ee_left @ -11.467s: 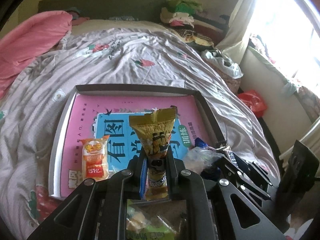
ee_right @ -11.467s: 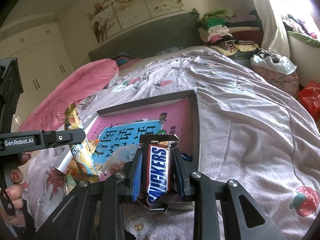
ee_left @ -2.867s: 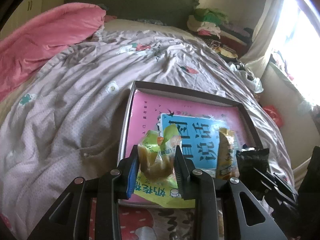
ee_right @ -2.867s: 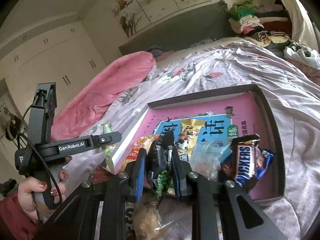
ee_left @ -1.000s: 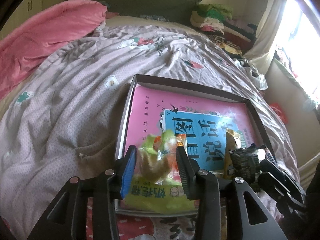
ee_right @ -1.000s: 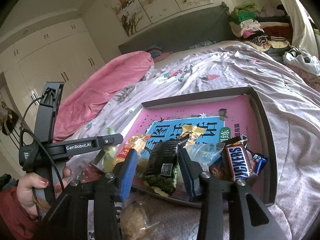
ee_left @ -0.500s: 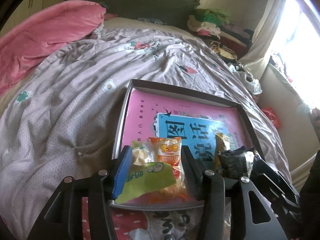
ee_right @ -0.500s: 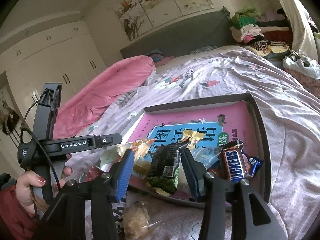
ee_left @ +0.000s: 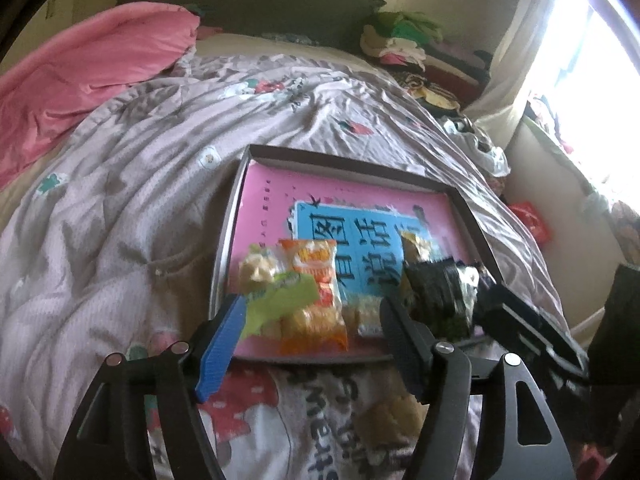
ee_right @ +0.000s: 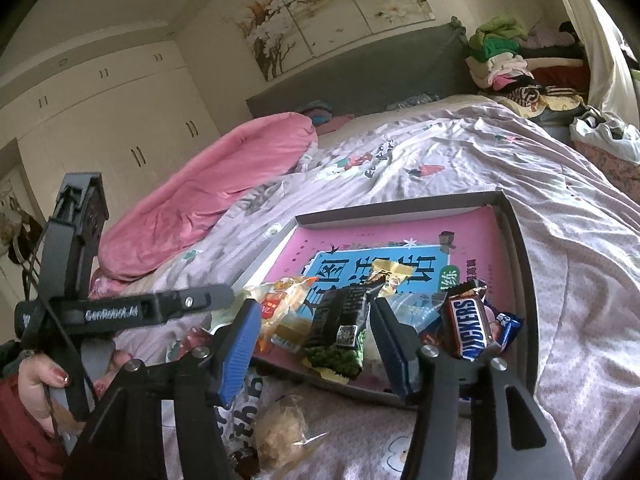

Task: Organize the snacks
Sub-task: 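Open left tool releasing the bag in the tray while right tool releases the black bag, then reach both open tools back toward the clear pastry bag and dark snack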

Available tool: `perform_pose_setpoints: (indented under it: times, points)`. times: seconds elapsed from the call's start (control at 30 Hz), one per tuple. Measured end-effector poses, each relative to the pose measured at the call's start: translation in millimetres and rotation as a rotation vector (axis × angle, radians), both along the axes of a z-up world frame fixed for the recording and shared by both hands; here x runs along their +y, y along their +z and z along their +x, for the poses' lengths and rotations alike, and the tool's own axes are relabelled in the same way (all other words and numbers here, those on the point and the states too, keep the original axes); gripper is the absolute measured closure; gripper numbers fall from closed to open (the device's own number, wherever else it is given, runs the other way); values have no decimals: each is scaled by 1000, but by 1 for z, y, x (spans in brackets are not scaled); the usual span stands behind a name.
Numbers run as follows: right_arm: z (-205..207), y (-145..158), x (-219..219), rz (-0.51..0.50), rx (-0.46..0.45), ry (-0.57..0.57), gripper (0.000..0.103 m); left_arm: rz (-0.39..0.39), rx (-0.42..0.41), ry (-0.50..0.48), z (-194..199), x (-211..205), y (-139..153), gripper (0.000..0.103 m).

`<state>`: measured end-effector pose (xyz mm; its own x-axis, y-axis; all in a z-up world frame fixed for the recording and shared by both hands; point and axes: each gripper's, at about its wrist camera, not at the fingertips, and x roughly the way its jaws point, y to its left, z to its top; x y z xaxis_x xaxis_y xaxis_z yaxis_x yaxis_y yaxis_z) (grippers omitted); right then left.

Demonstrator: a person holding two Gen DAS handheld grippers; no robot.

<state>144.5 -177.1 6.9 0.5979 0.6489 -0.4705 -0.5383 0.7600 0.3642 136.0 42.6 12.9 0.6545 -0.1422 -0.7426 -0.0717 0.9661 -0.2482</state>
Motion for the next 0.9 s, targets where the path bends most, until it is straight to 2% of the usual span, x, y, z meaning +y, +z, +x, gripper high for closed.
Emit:
perform_pose_setpoints:
  times: [0.4,0.9]
  points:
    - [-15,11,-6,-7,-29,-14,41,40,14,-51,-28,-13,-4,27]
    - [-24,10,-14,-18,9,-36,37,30,6,-99,-46,-26,0,26]
